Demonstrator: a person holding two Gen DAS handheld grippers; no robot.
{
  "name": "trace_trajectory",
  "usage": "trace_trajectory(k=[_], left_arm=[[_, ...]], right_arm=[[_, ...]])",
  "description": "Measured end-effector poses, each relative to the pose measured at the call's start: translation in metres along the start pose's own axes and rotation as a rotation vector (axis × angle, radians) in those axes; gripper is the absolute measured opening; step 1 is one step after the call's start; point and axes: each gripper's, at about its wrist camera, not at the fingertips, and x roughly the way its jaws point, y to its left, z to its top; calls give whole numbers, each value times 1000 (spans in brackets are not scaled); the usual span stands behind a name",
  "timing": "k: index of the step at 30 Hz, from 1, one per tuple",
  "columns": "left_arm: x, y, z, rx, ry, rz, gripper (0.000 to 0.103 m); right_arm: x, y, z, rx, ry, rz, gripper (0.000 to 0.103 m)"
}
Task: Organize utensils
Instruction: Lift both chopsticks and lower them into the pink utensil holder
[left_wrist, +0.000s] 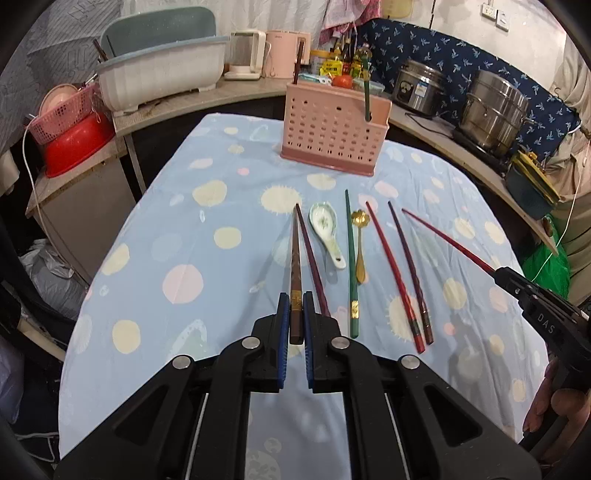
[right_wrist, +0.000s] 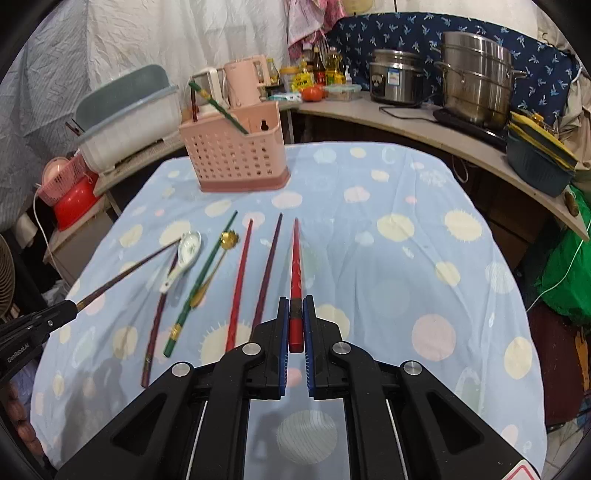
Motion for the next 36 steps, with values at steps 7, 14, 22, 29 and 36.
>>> trace_trajectory(k=[7,14,22,29,36], left_arm=[[-19,2,18,-3,-54,-2,7],[-35,3,42,-5,-100,0,7],[-48,2,73,1,-152,5,7],[-56,-3,110,26,-187,16,7],[-61,-3,158,31,-239,16,7]], right_arm=[[-23,0,21,4,-61,14,7],[-40,3,43,1,-106,32,7],[-59,4,74,-13,-171,37,7],[-65,4,107,-23,-209,51,7],[-63,7,144,-28,-241,85,7]])
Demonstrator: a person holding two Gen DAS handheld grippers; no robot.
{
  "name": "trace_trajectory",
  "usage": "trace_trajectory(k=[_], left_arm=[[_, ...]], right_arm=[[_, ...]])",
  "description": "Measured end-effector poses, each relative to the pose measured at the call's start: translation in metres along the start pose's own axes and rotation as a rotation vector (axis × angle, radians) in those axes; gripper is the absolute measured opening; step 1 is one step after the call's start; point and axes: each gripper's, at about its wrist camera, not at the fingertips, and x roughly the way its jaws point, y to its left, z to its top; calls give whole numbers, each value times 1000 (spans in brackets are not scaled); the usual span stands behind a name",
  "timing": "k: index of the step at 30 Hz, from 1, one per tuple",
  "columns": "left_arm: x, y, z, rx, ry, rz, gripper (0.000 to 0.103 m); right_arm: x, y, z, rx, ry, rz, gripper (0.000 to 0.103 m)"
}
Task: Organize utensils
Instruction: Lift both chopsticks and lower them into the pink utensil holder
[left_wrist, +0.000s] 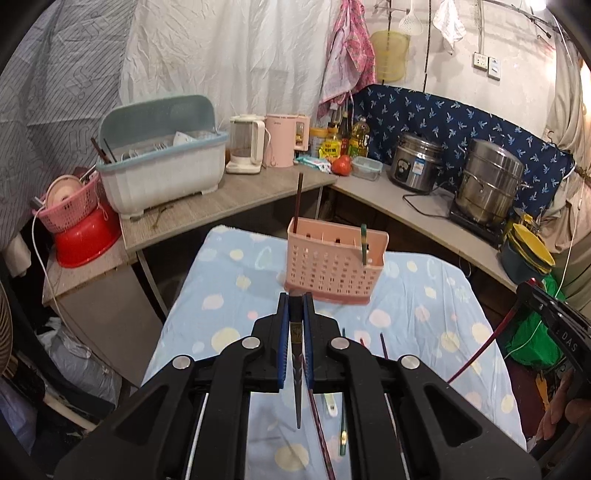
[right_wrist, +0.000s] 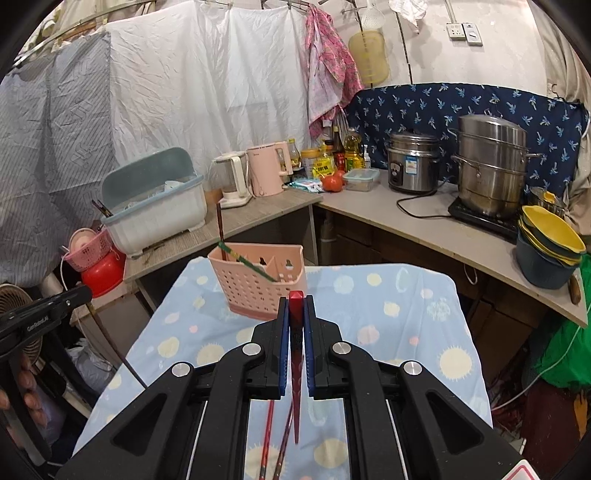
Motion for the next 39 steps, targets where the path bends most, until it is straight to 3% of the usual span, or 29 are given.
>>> trace_trajectory(k=[12,18,23,30,39], left_arm=[[34,-9,107,16,-110,-5,7],[66,-16,167,8,-163,3,7],[101,-20,195,-5,-177,7,7],[149,-28,199,6,-174,19,7],[200,-22,164,-2,-68,39,7]], right_arm=[[46,14,95,-41,-71,40,7],[79,22,146,-53,-110,36,7],[113,28,170,-51,-124,45,7],[160,34,169,-46,-88,43,7],[202,23,134,-55,3,11,7]])
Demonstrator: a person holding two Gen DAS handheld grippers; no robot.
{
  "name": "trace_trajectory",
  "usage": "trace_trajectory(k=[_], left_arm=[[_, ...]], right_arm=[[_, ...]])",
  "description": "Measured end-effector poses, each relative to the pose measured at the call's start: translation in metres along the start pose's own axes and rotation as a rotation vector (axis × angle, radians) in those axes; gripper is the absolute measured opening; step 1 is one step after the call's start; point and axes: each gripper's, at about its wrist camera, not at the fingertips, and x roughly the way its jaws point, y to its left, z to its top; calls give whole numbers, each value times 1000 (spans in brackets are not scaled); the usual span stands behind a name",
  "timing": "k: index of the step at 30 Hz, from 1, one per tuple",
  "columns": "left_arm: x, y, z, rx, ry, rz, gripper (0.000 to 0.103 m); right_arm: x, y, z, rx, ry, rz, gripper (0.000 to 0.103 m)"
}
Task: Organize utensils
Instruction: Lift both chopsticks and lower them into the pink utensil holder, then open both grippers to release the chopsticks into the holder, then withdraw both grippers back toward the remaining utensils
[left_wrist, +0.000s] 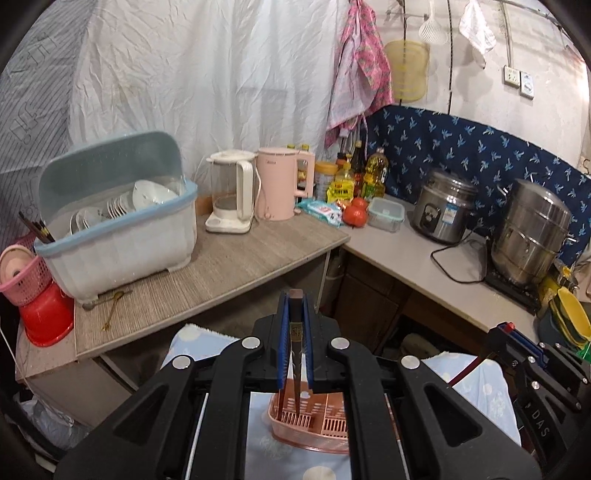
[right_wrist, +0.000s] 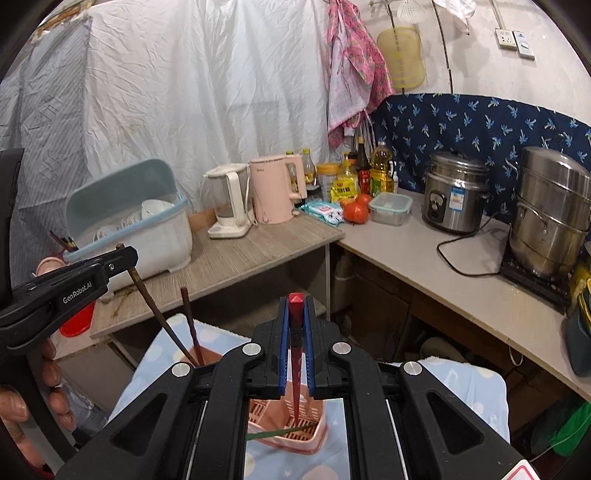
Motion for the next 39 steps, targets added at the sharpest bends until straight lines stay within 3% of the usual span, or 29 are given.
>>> trace_trajectory(k=[7,9,11,13,20,31,39], left_arm=[[3,11,-22,-32,40,18,8],[0,12,-26,-30,45,22,9],[-5,11,-28,-28,45,39,27],[-14,12,-31,-33,33,56,43],[-44,12,-48,-2,26,72,44],[-91,18,-107,26,63,144,44],[-117,15,-141,30,98,134,44]], right_arm=[[-5,-5,-17,-9,11,-27,9],[-11,-6,-19,-7,4,-30,22],[-18,-7,-19,-1,-10,-36,34],[-27,-7,-20,0,-25,-41,37],[-58,-7,-33,18,-37,-29,40],[-101,-8,-93,52,21,-10,40],[-127,4,-132,46,51,-13,40]])
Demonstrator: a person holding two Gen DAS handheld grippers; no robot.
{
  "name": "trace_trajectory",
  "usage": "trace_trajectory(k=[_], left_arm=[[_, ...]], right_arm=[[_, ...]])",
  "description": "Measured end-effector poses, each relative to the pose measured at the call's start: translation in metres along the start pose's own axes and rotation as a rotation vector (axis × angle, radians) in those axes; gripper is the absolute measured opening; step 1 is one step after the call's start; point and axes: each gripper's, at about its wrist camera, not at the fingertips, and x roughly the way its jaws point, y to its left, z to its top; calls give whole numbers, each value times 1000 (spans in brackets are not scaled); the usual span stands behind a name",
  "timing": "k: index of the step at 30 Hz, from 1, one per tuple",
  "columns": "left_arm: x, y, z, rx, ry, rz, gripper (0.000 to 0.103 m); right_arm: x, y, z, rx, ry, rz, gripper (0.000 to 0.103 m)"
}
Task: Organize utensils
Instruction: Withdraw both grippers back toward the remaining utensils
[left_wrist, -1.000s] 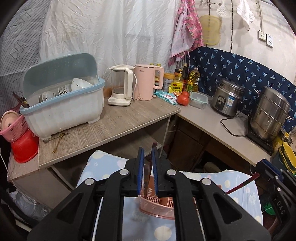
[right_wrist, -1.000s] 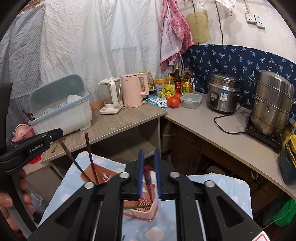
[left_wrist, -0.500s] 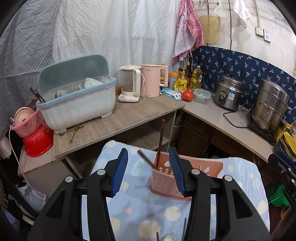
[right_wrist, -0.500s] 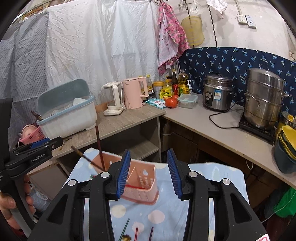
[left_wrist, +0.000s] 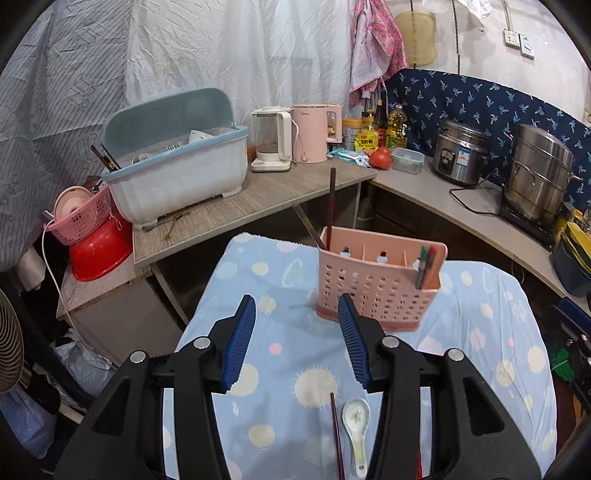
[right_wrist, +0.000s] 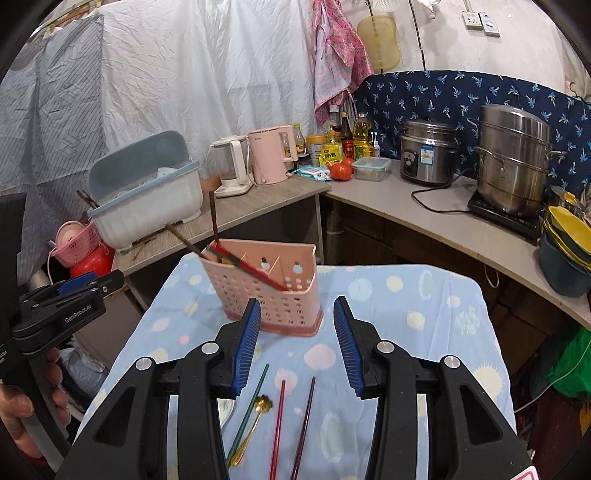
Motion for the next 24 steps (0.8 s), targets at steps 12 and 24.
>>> trace_trajectory(k=[12,24], left_arm=[[-23,4,-50,-17,48,-14,44],[-14,9,-125,-22,191,-18,44]], right_arm=[[-21,7,-57,-3,60,-10,40],[-14,-6,-129,31,202,-29,40]])
